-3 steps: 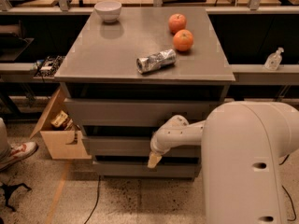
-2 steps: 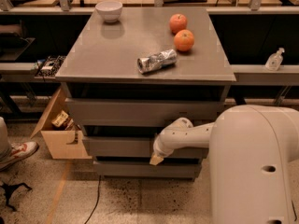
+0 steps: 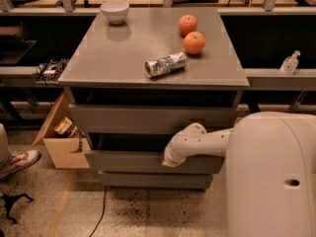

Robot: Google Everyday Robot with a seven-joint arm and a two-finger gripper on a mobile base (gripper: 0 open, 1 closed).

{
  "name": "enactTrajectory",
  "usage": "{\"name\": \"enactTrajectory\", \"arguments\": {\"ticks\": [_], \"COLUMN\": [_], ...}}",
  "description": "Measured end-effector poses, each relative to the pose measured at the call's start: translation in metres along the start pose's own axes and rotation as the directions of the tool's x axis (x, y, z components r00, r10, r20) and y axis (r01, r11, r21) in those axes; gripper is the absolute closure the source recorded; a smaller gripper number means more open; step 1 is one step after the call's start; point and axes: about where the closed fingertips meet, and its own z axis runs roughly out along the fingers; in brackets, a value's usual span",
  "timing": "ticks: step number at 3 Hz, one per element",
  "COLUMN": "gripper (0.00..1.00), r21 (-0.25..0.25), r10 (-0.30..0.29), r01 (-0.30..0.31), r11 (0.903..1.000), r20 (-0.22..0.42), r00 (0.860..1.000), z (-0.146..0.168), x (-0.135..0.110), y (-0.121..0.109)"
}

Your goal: Open middle drawer

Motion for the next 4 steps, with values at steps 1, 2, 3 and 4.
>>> {"name": "enactTrajectory", "arguments": {"ticks": [1,2,3,4], "gripper": [1.00,1.00,1.00,1.00], "r21": [0.000,0.000,-0.006,-0.007], "r10": [0.000,0.000,0.058,0.058], "r01": [0.000,0.000,-0.058,-0.058], "r11": [1.0000,1.0000,0.9983,0.9983], "r20": [0.000,0.000,-0.022,-0.022], "r00": [1.000,1.000,0.998,0.998], "z": [-0.004,-0.004,-0.017,-0.017], "x": [-0.001,-0.001,0.025,0.025], "y": [-0.001,-0.001,0.018,0.018]}}
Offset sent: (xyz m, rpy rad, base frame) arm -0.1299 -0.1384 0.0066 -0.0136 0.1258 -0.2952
